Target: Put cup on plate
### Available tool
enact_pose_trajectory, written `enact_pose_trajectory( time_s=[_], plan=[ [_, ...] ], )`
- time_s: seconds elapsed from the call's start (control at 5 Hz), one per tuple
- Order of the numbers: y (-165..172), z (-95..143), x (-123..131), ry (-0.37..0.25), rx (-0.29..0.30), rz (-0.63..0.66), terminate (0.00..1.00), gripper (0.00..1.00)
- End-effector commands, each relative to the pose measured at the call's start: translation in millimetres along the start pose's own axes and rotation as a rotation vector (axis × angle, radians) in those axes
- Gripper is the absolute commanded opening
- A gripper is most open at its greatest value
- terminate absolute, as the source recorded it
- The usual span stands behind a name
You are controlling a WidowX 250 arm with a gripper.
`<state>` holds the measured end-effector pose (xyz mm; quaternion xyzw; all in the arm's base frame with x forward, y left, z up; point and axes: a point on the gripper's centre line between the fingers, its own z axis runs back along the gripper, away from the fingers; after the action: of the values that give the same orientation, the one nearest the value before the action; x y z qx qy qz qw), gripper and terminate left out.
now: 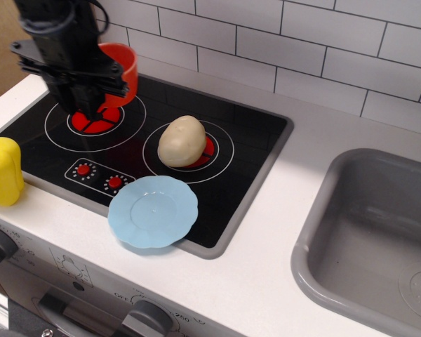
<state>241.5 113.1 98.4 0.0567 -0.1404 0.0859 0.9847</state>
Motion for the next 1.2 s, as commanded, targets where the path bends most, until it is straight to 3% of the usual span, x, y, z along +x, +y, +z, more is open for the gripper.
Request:
enact_pose_trajectory(
  time_s=[0.0,0.4,0.6,0.8,1.0],
  plan=[
    [-13,19,-46,0.026,0.009,-0.103,0.00,0.00],
    [-41,23,-81,0.073,-0.073,-0.218,0.00,0.00],
    [-58,18,-86,0.089,-0.115,-0.267,0.00,0.00],
    [-75,7,-85,0.065,-0.151,-0.256,0.00,0.00],
    [-78,6,-83,0.066,-0.158,-0.256,0.00,0.00]
  ],
)
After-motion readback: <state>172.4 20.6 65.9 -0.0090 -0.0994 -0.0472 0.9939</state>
